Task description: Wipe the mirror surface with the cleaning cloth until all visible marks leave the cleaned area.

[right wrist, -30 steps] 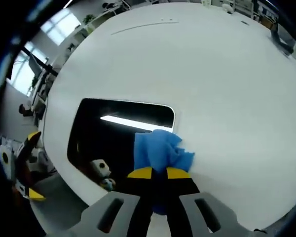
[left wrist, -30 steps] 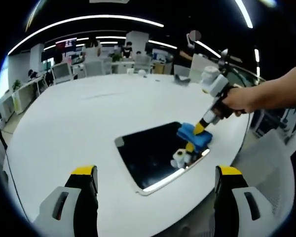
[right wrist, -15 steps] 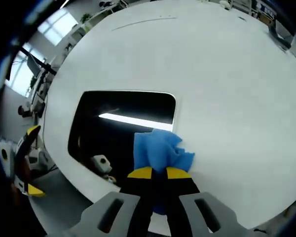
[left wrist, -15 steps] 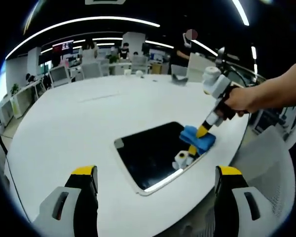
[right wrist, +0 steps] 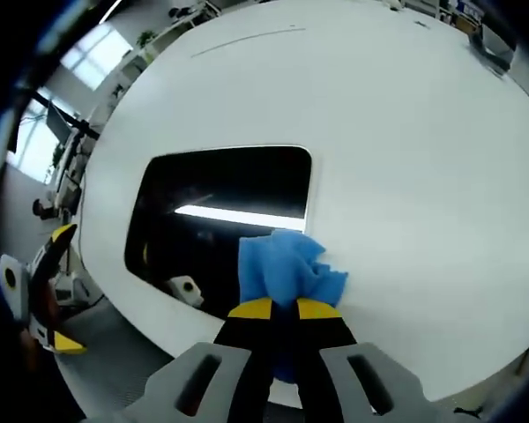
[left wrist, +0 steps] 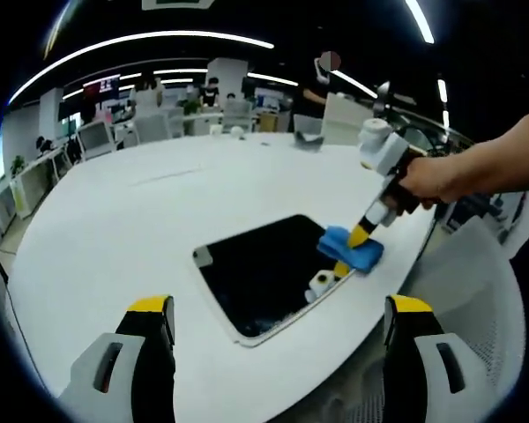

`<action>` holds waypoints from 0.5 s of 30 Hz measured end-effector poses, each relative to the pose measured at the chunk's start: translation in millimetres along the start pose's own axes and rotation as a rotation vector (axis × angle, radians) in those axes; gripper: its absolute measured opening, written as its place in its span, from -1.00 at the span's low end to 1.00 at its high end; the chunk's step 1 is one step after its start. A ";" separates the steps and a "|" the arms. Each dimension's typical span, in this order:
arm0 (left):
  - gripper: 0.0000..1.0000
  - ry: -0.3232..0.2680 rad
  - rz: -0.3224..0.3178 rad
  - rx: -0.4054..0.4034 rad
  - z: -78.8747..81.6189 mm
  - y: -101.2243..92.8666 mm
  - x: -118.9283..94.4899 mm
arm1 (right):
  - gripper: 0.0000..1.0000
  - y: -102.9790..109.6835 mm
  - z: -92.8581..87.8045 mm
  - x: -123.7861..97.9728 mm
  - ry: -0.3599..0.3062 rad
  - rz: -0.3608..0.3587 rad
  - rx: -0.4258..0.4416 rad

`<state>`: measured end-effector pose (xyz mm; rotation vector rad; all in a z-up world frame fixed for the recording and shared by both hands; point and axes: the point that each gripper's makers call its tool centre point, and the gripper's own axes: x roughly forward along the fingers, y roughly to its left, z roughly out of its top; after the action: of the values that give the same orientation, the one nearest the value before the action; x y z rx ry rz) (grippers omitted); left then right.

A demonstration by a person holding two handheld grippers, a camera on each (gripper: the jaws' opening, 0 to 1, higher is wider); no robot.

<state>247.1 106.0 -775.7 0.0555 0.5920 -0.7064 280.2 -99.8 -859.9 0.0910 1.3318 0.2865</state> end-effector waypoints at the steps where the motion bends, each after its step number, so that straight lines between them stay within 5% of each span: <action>1: 0.99 -0.001 -0.001 -0.002 -0.1 0.1 0.0 | -0.96 0.9 -0.7 -1.2 0.000 -0.003 0.001; 15: 0.99 -0.014 -0.023 -0.007 1.8 -3.6 -1.7 | -0.97 2.4 -8.9 -2.8 0.000 -0.007 0.018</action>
<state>244.7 103.8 -772.8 0.0368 0.5824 -0.7269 270.7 -99.1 -858.8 0.1016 1.3348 0.2683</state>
